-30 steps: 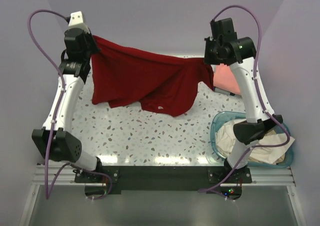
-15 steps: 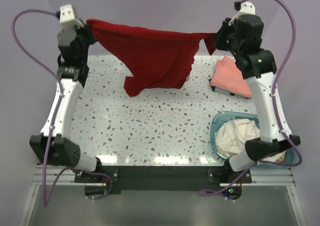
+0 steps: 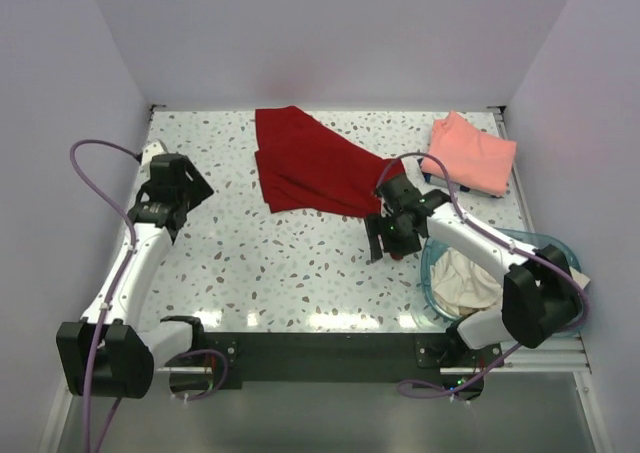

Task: Fold and stack the t-shirts
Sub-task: Flatten the tshirt out

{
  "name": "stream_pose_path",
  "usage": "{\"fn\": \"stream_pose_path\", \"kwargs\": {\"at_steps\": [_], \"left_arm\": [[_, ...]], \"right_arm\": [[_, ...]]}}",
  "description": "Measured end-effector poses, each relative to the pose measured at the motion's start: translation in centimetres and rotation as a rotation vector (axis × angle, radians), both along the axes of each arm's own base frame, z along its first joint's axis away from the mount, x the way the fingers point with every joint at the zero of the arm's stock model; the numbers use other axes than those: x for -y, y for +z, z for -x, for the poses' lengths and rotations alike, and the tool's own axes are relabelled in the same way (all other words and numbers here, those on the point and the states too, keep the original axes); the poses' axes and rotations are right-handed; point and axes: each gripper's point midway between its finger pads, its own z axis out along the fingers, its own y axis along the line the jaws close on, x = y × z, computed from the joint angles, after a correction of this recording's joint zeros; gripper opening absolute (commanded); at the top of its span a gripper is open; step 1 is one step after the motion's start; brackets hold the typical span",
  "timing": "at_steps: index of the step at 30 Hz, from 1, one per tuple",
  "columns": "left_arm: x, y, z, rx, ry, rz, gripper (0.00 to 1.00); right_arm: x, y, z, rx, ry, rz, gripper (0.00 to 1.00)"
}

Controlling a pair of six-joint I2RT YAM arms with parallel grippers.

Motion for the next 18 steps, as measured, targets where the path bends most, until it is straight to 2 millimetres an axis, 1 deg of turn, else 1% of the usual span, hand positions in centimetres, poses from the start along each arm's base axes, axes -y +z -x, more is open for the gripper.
{"fn": "stream_pose_path", "kwargs": {"at_steps": [1, 2, 3, 5, 8, 9, 12, 13, 15, 16, 18], "left_arm": [[0.5, -0.5, 0.0, -0.013, -0.018, 0.025, 0.69], [1.2, -0.8, -0.3, -0.018, -0.04, 0.049, 0.67], [1.9, -1.3, -0.7, -0.024, -0.07, 0.075, 0.66], [3.6, -2.6, -1.5, -0.048, -0.132, 0.116, 0.65], [7.3, -5.1, -2.6, -0.097, -0.25, 0.174, 0.65], [8.7, -5.9, -2.9, -0.111, -0.293, 0.189, 0.65], [12.5, -7.7, -3.6, -0.154, -0.403, 0.221, 0.63], [13.6, -8.1, -4.1, -0.162, -0.432, 0.229, 0.6], [15.0, -8.3, -5.4, -0.159, -0.467, 0.233, 0.58], [15.4, -8.4, -6.1, -0.156, -0.477, 0.232, 0.55], [15.9, -8.3, -7.8, -0.137, -0.482, 0.228, 0.53]], "right_arm": [[0.8, -1.6, 1.7, -0.072, 0.007, 0.041, 0.72], [1.5, -2.2, 2.6, -0.111, 0.008, 0.066, 0.72], [1.9, -2.2, 3.1, -0.129, 0.005, 0.084, 0.72], [2.1, -1.5, 2.5, -0.107, -0.003, 0.092, 0.72], [1.6, 0.4, 0.4, -0.033, -0.027, 0.082, 0.72], [1.2, 1.2, -0.6, 0.001, -0.044, 0.072, 0.72], [0.6, 1.7, -1.6, 0.023, -0.077, 0.052, 0.72], [0.5, 1.6, -1.9, 0.024, -0.09, 0.05, 0.72], [0.6, 1.2, -2.1, 0.017, -0.111, 0.057, 0.72], [0.6, 1.0, -2.1, 0.014, -0.116, 0.059, 0.72], [0.7, 0.9, -2.2, 0.012, -0.124, 0.065, 0.72]]}}
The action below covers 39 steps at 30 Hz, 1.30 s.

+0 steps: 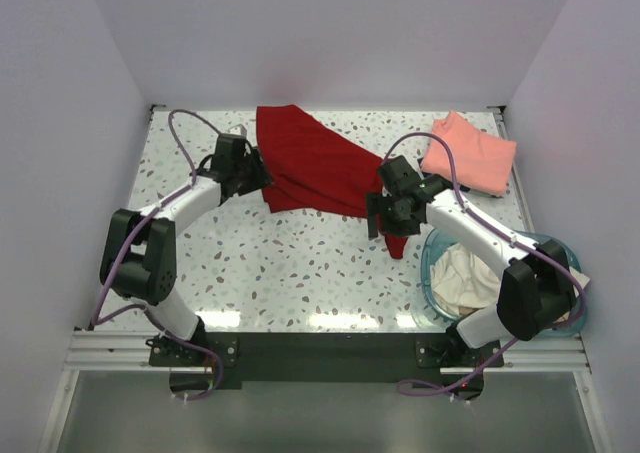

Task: Fold and stack the t-shirts
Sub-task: Flatten the tshirt out

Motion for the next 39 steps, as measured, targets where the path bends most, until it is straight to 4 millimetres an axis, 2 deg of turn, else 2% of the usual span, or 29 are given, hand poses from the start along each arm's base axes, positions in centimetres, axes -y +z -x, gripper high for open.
{"fn": "stream_pose_path", "kwargs": {"at_steps": [8, 14, 18, 23, 39], "left_arm": [[1.4, -0.9, -5.3, 0.05, -0.039, -0.028, 0.46], [2.0, -2.6, -6.8, 0.037, -0.072, -0.066, 0.43], [2.4, -3.0, -7.2, 0.036, -0.083, -0.079, 0.42], [2.7, -3.5, -7.8, 0.025, -0.086, -0.11, 0.36], [1.8, -5.5, -6.1, -0.063, -0.073, -0.189, 0.34]], "right_arm": [[0.9, 0.1, -0.6, 0.017, -0.036, 0.021, 0.72], [1.7, 0.1, -0.9, 0.018, -0.064, 0.034, 0.72], [2.1, 0.2, -1.1, 0.016, -0.078, 0.035, 0.72], [2.5, 0.2, -1.3, 0.016, -0.093, 0.035, 0.72], [3.1, 0.1, -1.6, 0.01, -0.14, 0.025, 0.72]]}}
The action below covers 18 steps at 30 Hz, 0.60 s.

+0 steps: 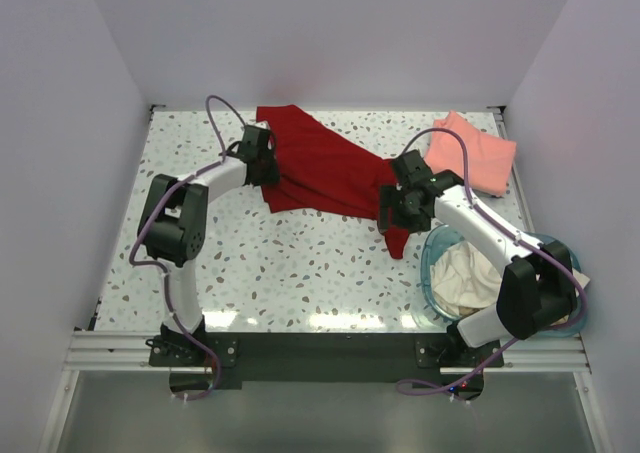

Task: Fold and stack the t-shirts
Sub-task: Flatten the tshirt out

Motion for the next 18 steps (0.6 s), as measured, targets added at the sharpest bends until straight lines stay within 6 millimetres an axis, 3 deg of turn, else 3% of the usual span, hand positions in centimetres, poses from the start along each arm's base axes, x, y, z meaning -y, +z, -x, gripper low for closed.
{"fn": "stream_pose_path", "kwargs": {"at_steps": [3, 6, 8, 14, 18], "left_arm": [[0.0, -0.5, 0.2, -0.013, -0.002, -0.003, 0.27], [0.1, -0.9, 0.3, -0.025, -0.012, -0.003, 0.06], [0.2, -1.1, 0.4, -0.028, -0.017, -0.003, 0.01], [-0.1, -0.6, 0.1, -0.017, -0.004, -0.012, 0.0], [-1.3, 1.4, 0.0, 0.017, 0.027, -0.013, 0.0]], "right_arm": [[0.0, 0.0, 0.0, -0.001, -0.009, -0.003, 0.72], [-0.1, 0.0, 0.0, -0.001, -0.018, -0.007, 0.72], [-0.1, 0.0, 0.0, -0.002, -0.025, -0.009, 0.72], [0.1, 0.0, -0.1, -0.003, -0.049, -0.015, 0.72], [0.6, -0.1, -0.7, -0.008, -0.072, -0.01, 0.72]]}}
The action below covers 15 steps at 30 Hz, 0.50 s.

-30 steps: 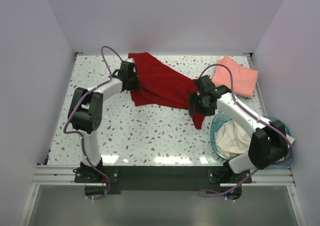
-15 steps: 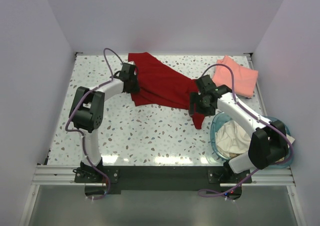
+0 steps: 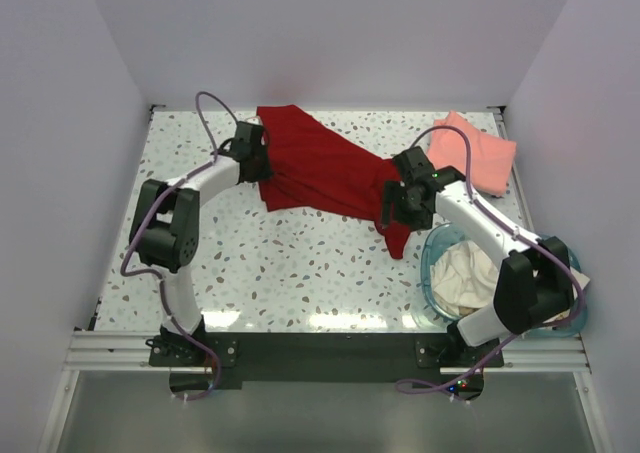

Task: Fold and stack the t-shirts
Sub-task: Flatten the tshirt out

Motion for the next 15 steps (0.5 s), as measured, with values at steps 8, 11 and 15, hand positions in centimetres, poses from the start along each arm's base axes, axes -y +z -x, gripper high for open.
{"fn": "stream_pose_path", "kwargs": {"at_steps": [8, 11, 15], "left_arm": [[-7.9, 6.7, 1.5, 0.13, 0.183, 0.059, 0.0], [-10.2, 7.6, 2.5, 0.143, 0.235, 0.049, 0.0], [-11.9, 7.6, 3.7, 0.137, 0.275, 0.023, 0.0]], "right_arm": [[1.0, -1.2, -2.2, -0.044, -0.05, 0.028, 0.72], [1.4, -2.0, -3.1, -0.069, -0.064, 0.049, 0.72], [1.5, -3.6, -4.0, -0.11, -0.067, 0.068, 0.7]]}}
